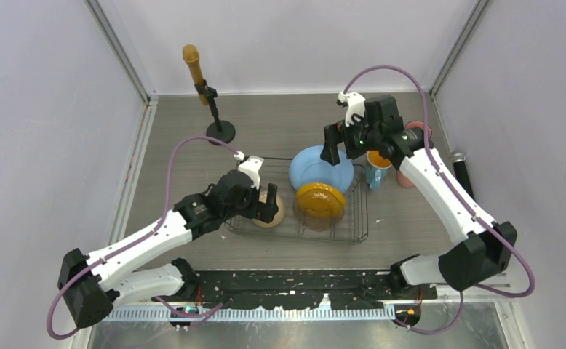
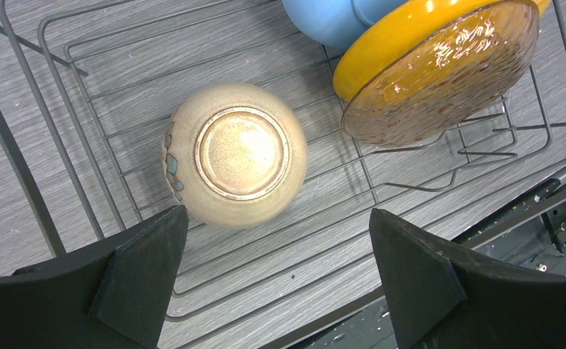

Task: Unload the mixed dishes from the dish rack
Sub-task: Pick up the plate from the dish rack.

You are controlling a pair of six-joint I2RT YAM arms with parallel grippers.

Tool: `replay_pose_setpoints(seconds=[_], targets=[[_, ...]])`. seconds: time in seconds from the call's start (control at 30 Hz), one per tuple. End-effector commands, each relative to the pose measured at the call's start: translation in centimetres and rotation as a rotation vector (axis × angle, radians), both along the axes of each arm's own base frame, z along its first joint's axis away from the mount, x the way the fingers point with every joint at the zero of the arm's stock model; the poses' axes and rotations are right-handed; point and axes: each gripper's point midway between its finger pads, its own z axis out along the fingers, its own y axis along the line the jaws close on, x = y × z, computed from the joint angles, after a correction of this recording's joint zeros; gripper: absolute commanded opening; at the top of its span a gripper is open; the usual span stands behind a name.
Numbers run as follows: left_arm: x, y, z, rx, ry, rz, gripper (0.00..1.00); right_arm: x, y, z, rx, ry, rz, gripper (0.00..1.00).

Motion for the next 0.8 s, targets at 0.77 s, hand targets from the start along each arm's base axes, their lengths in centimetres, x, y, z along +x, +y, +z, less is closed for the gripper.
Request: replay_pose_setpoints(seconds=[0.77], targets=[[-0.4,1.3,0.7,-0.024,-0.022,0.038,1.0,-0.6,3.0,-2.6,-0.093,0.236,0.694,0.69]])
